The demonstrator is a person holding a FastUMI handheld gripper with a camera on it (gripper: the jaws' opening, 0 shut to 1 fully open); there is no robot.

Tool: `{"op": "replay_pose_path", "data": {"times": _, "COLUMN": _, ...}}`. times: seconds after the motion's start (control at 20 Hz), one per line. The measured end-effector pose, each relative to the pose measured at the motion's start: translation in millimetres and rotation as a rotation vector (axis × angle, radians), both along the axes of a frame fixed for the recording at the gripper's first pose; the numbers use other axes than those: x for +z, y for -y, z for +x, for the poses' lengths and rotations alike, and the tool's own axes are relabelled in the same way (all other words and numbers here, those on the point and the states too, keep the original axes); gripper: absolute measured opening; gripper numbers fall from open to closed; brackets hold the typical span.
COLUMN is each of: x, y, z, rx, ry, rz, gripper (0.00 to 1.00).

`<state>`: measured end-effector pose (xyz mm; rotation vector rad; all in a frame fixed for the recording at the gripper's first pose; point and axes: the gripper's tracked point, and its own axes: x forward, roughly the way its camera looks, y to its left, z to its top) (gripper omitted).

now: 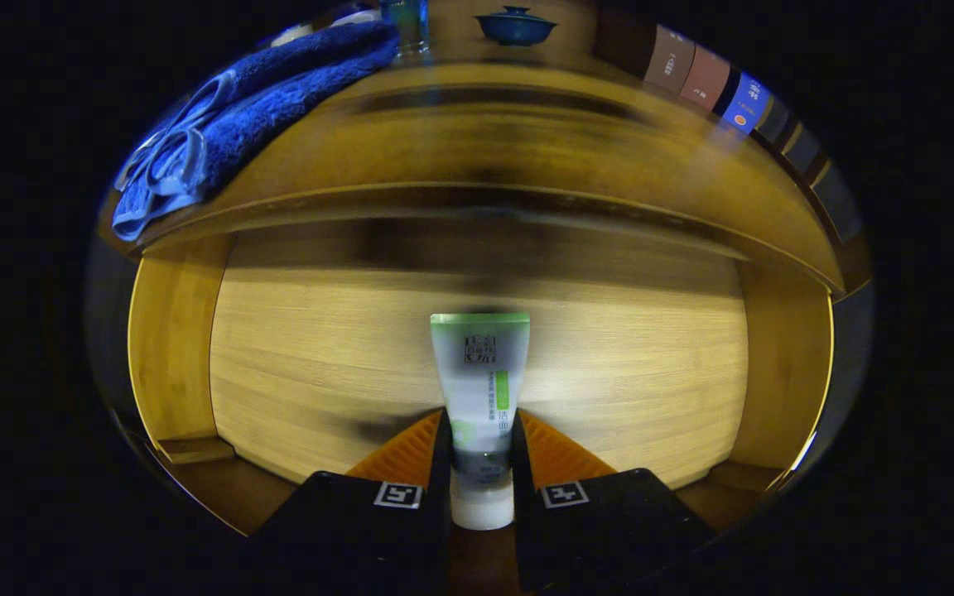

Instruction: Pull open the drawer, take out the items inside it, and place them on the countertop above the cabinet.

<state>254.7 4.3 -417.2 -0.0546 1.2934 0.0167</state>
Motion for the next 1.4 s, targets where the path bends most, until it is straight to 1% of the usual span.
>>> {"op": "replay_pose_path", "data": {"times": 0.05, "x": -11, "y": 3, "z": 5, "rx": -0.015, "ry": 0.017, "rz": 0.004, "gripper": 0.31}}
{"op": "replay_pose_path", "data": {"times": 0.1, "x": 4, "y": -1, "z": 4, "rx": -0.030, "ry": 0.026, "rz": 0.021, "gripper": 0.25}}
{"op": "replay_pose_path", "data": {"times": 0.3, "x": 32, "y": 0, "z": -6, "rx": 0.004, "ry": 0.038, "rz": 0.040, "gripper": 0.25}}
{"op": "replay_pose_path", "data": {"times": 0.5, "x": 67, "y": 0, "z": -22, "rx": 0.011, "ry": 0.083, "rz": 0.063, "gripper": 0.25}}
{"op": "replay_pose_path", "data": {"times": 0.65, "x": 94, "y": 5, "z": -21, "rx": 0.011, "ry": 0.152, "rz": 0.055, "gripper": 0.25}}
{"op": "replay_pose_path", "data": {"times": 0.8, "x": 118, "y": -2, "z": -16, "rx": 0.019, "ry": 0.174, "rz": 0.084, "gripper": 0.25}}
{"op": "replay_pose_path", "data": {"times": 0.9, "x": 132, "y": -1, "z": 0, "rx": 0.023, "ry": 0.200, "rz": 0.074, "gripper": 0.25}}
{"op": "replay_pose_path", "data": {"times": 1.15, "x": 147, "y": -7, "z": 57, "rx": 0.027, "ry": 0.217, "rz": 0.054, "gripper": 0.25}}
{"op": "replay_pose_path", "data": {"times": 1.4, "x": 143, "y": -11, "z": 112, "rx": 0.008, "ry": 0.201, "rz": 0.042, "gripper": 0.25}}
